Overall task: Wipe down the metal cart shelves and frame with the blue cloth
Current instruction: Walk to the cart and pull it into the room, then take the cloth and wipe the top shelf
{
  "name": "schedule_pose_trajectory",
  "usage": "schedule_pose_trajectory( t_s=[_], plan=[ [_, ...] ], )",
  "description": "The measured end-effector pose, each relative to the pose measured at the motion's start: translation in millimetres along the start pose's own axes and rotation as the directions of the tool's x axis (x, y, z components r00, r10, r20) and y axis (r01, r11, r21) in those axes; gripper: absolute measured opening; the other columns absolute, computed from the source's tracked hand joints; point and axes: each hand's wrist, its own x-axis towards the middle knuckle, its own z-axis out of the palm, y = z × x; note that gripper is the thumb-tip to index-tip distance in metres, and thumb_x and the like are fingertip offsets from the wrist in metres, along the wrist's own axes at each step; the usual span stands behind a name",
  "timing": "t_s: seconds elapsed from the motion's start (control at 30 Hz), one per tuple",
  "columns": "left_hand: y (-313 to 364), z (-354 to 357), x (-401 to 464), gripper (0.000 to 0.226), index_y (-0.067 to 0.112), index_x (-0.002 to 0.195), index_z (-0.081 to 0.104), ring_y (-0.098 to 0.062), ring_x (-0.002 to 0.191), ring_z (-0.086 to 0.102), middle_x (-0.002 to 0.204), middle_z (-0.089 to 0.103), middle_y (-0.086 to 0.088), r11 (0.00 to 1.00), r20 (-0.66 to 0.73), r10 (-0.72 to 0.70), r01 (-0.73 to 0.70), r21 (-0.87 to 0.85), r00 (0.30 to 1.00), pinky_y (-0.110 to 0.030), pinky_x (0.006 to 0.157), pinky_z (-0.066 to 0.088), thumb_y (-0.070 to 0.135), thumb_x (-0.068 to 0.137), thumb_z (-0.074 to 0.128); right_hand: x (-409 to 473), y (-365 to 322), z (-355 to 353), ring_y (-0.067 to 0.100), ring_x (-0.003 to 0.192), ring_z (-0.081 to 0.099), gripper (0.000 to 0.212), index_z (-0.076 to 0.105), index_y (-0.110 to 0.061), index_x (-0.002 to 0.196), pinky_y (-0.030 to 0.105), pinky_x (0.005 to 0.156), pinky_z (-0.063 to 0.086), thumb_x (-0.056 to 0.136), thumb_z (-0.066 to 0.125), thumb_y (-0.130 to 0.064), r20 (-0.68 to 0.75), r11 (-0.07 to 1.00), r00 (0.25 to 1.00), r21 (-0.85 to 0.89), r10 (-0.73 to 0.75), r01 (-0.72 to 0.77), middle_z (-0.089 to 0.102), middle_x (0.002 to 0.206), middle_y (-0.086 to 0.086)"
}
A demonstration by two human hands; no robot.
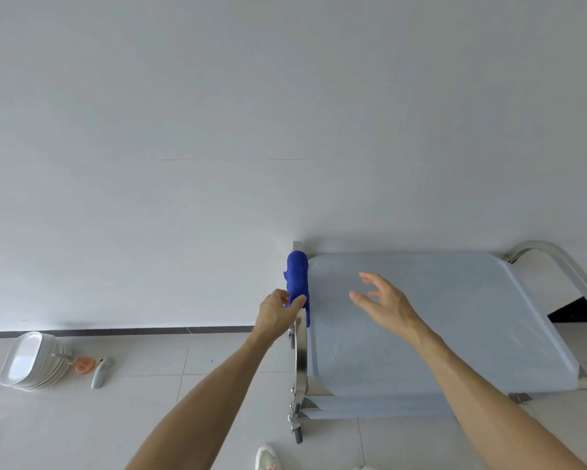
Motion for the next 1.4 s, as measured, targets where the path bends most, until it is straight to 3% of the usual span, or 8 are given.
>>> schedule_pose_trajectory(
  t_s=[0.33, 0.57, 0.67, 0.83, 0.93, 1.07, 1.2, 1.4],
  plan=[
    [5, 24, 35, 0.019, 0.003, 0.097, 0.065, -0.024, 0.068, 0.061, 0.086, 0.068, -0.010, 0.988, -0.173, -0.090, 0.109, 0.108, 0.981, -0.038, 0.063, 0.053, 0.018, 0.088, 0.058, 40, 12, -13, 0.015, 0.113, 0.060, 0.049, 0.049, -0.027, 0.138, 0.025, 0.088, 0.044, 0.094, 0.064, -0.040, 0.074, 1.000, 0.997, -0.001, 0.019, -0.019, 0.052, 0.138, -0.006],
    [6, 6, 33, 0.015, 0.019, 0.095, 0.063, -0.016, 0.082, 0.061, 0.089, 0.065, 0.003, 0.999, -0.168, 0.007, 0.001, 0.051, 0.986, -0.020, 0.061, 0.044, 0.013, 0.090, 0.050, 77, -2, -11, 0.017, 0.117, 0.058, 0.049, 0.047, -0.024, 0.141, 0.028, 0.093, 0.047, 0.096, 0.060, -0.036, 0.183, 0.993, 0.981, -0.088, -0.060, 0.077, 0.050, 0.140, -0.003],
    [18, -2, 26, 0.014, 0.023, 0.088, 0.060, -0.011, 0.078, 0.057, 0.086, 0.064, 0.006, 0.998, -0.135, 0.029, -0.037, -0.057, 0.990, -0.023, 0.063, 0.041, 0.022, 0.087, 0.046, 89, -18, -3, 0.018, 0.124, 0.053, 0.050, 0.045, -0.030, 0.144, 0.025, 0.095, 0.043, 0.096, 0.059, -0.029, 0.250, 0.982, 0.960, -0.104, -0.130, 0.160, 0.047, 0.143, -0.002],
    [46, -25, 8, 0.011, 0.025, 0.070, 0.054, -0.013, 0.068, 0.047, 0.069, 0.055, 0.008, 0.961, -0.093, 0.112, -0.131, -0.243, 0.989, -0.028, 0.062, 0.035, 0.028, 0.074, 0.044, 105, -47, 3, 0.009, 0.141, 0.032, 0.077, 0.033, -0.045, 0.149, 0.027, 0.113, 0.030, 0.087, 0.072, -0.024, 0.457, 0.893, 0.823, -0.121, -0.337, 0.433, 0.032, 0.154, -0.009],
    [57, -44, -1, 0.009, 0.017, 0.073, 0.053, -0.017, 0.066, 0.044, 0.072, 0.051, -0.004, 0.903, 0.010, 0.171, -0.153, -0.401, 0.985, -0.027, 0.054, 0.031, 0.024, 0.076, 0.049, 110, -60, 3, 0.000, 0.128, 0.034, 0.068, 0.049, -0.038, 0.140, 0.019, 0.102, 0.036, 0.079, 0.079, -0.032, 0.584, 0.865, 0.731, -0.094, -0.352, 0.492, 0.032, 0.148, -0.011],
    [60, -70, -2, 0.014, 0.013, 0.078, 0.061, -0.016, 0.066, 0.048, 0.076, 0.053, -0.006, 0.831, 0.038, 0.177, -0.128, -0.542, 0.984, -0.026, 0.052, 0.034, 0.025, 0.084, 0.054, 109, -63, -6, 0.010, 0.109, 0.063, 0.049, 0.065, -0.029, 0.122, 0.028, 0.091, 0.053, 0.077, 0.081, -0.039, 0.660, 0.951, 0.689, 0.160, -0.301, 0.263, 0.065, 0.123, -0.009],
    [47, -79, 4, 0.024, 0.018, 0.085, 0.065, -0.011, 0.063, 0.047, 0.074, 0.052, 0.004, 0.847, 0.032, 0.037, -0.015, -0.531, 0.999, -0.024, 0.051, 0.037, 0.034, 0.097, 0.053, 104, -55, -6, 0.026, 0.113, 0.066, 0.036, 0.067, -0.012, 0.122, 0.037, 0.095, 0.054, 0.089, 0.075, -0.026, 0.635, 0.888, 0.710, 0.460, -0.305, -0.030, 0.070, 0.120, 0.011],
    [36, -70, 8, 0.022, 0.023, 0.114, 0.058, -0.018, 0.073, 0.066, 0.098, 0.067, -0.007, 0.918, 0.034, -0.094, 0.100, -0.385, 0.995, -0.033, 0.061, 0.057, 0.040, 0.100, 0.052, 95, -54, 10, 0.024, 0.092, 0.073, 0.030, 0.056, -0.020, 0.123, 0.045, 0.078, 0.061, 0.095, 0.066, -0.026, 0.537, 0.909, 0.835, 0.397, -0.118, -0.127, 0.074, 0.108, 0.011]
  ],
)
